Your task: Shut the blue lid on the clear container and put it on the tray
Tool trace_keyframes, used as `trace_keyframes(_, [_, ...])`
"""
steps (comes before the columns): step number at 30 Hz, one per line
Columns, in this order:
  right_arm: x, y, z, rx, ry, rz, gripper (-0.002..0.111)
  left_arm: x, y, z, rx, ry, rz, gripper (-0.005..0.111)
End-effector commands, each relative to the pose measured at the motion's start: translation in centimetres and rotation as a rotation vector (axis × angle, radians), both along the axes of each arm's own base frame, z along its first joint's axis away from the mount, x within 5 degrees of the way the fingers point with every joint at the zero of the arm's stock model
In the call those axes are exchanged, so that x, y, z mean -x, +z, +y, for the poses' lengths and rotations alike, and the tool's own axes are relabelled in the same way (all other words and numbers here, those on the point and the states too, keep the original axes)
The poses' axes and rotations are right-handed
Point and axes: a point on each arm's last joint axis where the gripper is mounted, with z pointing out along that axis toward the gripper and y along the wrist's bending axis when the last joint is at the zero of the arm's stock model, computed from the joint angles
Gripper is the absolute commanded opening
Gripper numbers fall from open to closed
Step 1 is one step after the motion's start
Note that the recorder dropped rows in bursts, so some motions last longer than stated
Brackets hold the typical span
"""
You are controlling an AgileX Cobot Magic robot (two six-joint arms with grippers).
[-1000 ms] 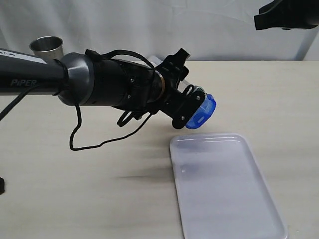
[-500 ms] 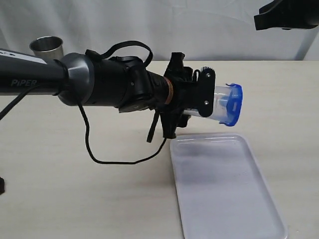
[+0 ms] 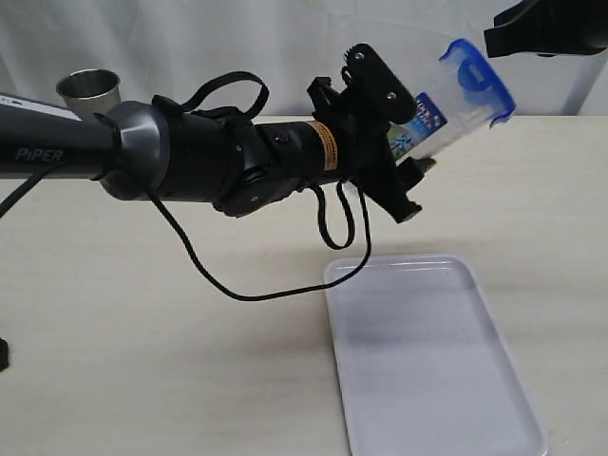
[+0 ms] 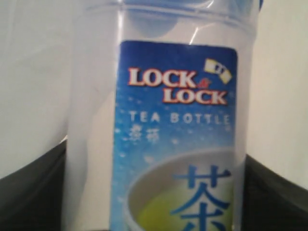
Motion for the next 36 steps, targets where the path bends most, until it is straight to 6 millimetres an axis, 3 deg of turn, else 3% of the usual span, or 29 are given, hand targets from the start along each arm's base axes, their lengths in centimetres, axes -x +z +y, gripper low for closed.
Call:
trace_keyframes(1, [0.1,0.1,-0.2,-0.003,-0.01,-0.009,0.005,1.6,1.5,-0.4,0.321,-0.372,-0.036,0.0])
trace_keyframes(5, [0.0,0.2,-0.2,-0.033,-0.028,-0.002,0.005,0.5,-0.7,0.7,0.315,-0.381,0.081,0.0])
trace_keyframes(8, [0.0,0.3,-0.2,-0.067,-0.035,-0.008,0.005,1.2,-4.0,1.4,0.419,-0.612,0.194,0.0])
trace_keyframes(13, [0.0,1.1,-1.2,-0.156,-0.094,-0.04,0.005,0.9,-9.3,1.5,0.384,-0.652,0.292,0.0])
trace_keyframes(21, [2.0,-1.5,-0.6,-0.102,0.075,0.243,0.005,0.2,-10.4,0.7,0.313,-0.727,0.266,0.0])
trace_keyframes(25, [3.0,-4.0,-1.9,-0.11,-0.032,0.28,0.005,0.4,-10.6,0.7,0.296,-0.74,0.268,0.0])
trace_keyframes(31, [6.3,-6.3,-4.5,-0.227,-0.16,0.318,0.005,0.4,-10.7,0.8,0.286,-0.738,0.274,0.0])
trace_keyframes(36, [7.5,-9.8,-4.2,-0.304,-0.175,0.392,0.005,0.4,-10.7,0.7,0.287,-0.736,0.274,0.0])
